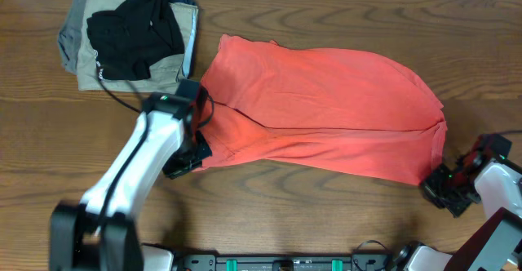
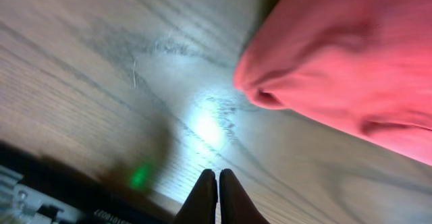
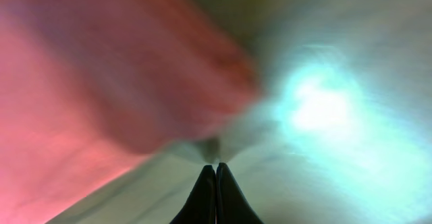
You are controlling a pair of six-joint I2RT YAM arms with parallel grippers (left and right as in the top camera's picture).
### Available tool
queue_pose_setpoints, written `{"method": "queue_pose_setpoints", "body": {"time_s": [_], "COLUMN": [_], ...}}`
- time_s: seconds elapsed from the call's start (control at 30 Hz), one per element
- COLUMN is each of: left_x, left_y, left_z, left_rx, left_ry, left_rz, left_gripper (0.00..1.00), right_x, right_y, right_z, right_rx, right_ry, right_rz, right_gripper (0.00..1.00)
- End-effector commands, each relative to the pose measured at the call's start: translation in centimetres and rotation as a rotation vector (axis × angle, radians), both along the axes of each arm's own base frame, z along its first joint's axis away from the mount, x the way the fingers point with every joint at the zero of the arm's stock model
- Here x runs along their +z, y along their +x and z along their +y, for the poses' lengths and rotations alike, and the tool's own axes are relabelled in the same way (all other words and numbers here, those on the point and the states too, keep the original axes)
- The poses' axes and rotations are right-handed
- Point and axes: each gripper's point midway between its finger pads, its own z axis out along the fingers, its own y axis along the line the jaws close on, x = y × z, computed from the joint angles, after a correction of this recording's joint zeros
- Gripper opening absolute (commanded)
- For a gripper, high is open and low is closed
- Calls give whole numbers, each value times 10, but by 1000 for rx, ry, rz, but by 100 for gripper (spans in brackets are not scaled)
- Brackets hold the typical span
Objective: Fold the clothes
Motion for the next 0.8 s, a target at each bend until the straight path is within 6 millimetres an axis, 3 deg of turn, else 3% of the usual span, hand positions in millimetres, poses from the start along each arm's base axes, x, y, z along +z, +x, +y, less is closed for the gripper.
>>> {"method": "queue_pose_setpoints", "body": {"time_s": [0.0, 0.17, 0.27, 0.37, 0.53, 0.77], "left_x": [28, 39, 32, 20, -12, -57], "left_y": [8, 10, 12, 23, 36, 32], "left_z": [1, 0, -3, -20, -30, -29], "left_rx": [-28, -71, -85, -161, -186, -175], "left_ry": [-24, -37, -48, -128, -160, -137], "left_rz": [-146, -204, -177, -163, -99, 51], "left_gripper": [6, 6, 6, 6, 6, 6], "right_x": [14, 30, 42, 46, 44, 27], "right_y": [-1, 30, 59, 72, 74, 63], "right_z": [-24, -5, 12, 14, 21, 7], "right_rx": [-107, -68, 55, 102, 146, 115], "right_ry": [-101, 20, 119, 123, 108, 24], "right_rz": [-3, -170, -343, -407, -386, -274], "right_gripper": [1, 1, 1, 1, 1, 1]}}
